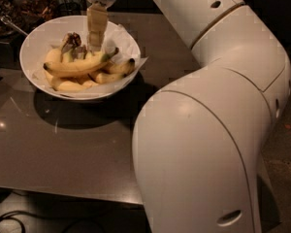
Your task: Pick banana from white bowl
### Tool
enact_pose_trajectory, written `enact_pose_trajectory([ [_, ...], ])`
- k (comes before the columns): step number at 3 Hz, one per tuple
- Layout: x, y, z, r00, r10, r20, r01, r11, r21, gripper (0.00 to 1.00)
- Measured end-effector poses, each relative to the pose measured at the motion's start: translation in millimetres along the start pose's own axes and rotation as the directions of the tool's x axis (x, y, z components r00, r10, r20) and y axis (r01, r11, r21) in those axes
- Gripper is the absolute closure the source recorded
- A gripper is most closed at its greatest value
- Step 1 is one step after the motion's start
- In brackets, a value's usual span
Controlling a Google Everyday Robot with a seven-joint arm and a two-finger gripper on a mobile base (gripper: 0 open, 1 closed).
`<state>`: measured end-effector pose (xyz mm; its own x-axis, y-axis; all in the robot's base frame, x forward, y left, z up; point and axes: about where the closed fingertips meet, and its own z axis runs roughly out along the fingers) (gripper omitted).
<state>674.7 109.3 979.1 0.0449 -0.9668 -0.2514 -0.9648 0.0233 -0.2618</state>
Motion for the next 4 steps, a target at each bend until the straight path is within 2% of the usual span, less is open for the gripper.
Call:
enact_pose_trajectory([
  [2, -4.0, 11.5, 26.9, 0.999, 0.008, -0.049, -0.010, 0.9989, -0.046, 0.15],
  [3, -5.0, 17.3, 42.2, 0.997, 0.005, -0.074, -0.010, 0.9979, -0.064, 0.32],
  [4, -3.0, 25.4, 54.7, 0.995, 0.004, -0.095, -0.012, 0.9967, -0.081, 0.30],
])
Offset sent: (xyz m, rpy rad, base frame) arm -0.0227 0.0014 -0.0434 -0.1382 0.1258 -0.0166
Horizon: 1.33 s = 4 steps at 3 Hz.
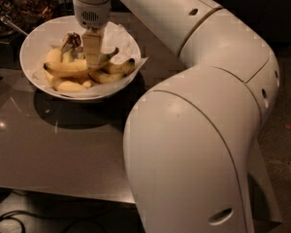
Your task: Pick banana from white bowl
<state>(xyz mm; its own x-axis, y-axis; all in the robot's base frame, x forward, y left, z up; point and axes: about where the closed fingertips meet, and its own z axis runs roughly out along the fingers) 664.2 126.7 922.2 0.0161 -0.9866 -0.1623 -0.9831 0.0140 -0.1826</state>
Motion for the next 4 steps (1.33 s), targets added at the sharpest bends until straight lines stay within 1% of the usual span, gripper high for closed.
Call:
enact_pose_trajectory([
  [3, 6.4, 11.8, 28.1, 1.000, -0.004, -0.025, 0.003, 0.9991, -0.042, 0.29],
  [4, 6.4, 11.8, 28.1, 1.000, -0.004, -0.025, 0.003, 0.9991, -0.042, 0.46],
])
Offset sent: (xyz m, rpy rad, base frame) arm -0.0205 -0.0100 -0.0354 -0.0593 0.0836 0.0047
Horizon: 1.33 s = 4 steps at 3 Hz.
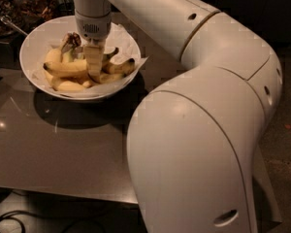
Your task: Pick banana from white bowl
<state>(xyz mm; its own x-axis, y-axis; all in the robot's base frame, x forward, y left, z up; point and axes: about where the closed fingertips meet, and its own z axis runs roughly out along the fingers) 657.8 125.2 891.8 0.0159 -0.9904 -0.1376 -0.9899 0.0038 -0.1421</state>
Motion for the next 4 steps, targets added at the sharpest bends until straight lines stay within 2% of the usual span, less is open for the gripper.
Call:
enact_pose_trajectory([
  [2, 0.0, 0.0, 0.0, 1.000, 0.000, 0.000, 0.000, 1.0000, 0.000, 0.93],
  [3, -2.2, -2.4, -3.5, 1.000, -0.003, 0.018, 0.002, 0.9997, 0.024, 1.00],
  [4, 1.1, 0.6, -29.4, 0.994, -0.013, 0.108, 0.006, 0.9978, 0.066, 1.00],
])
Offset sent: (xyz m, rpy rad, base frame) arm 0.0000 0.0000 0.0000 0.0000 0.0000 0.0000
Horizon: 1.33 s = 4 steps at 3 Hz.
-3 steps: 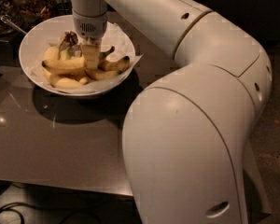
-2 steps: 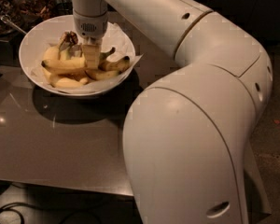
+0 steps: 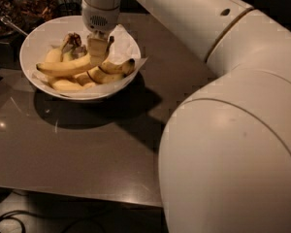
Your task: Pick banana from white bowl
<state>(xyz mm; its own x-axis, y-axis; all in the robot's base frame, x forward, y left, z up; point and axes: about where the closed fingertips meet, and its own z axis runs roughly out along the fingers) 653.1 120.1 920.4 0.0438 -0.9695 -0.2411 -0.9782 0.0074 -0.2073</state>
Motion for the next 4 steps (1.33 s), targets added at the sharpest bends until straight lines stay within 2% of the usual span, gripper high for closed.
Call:
enact_pose_trajectory([
  [1, 4.4, 4.0, -23.1, 0.994, 0.001, 0.106, -0.004, 0.9998, 0.019, 1.00],
  [2, 10.1, 12.2, -40.1, 0.981, 0.004, 0.196, -0.010, 0.9994, 0.034, 1.00],
  [3, 12.3, 12.3, -41.6, 0.978, 0.009, 0.207, -0.017, 0.9992, 0.035, 1.00],
  [4, 11.2, 23.3, -51.3, 0.971, -0.003, 0.238, -0.010, 0.9985, 0.053, 1.00],
])
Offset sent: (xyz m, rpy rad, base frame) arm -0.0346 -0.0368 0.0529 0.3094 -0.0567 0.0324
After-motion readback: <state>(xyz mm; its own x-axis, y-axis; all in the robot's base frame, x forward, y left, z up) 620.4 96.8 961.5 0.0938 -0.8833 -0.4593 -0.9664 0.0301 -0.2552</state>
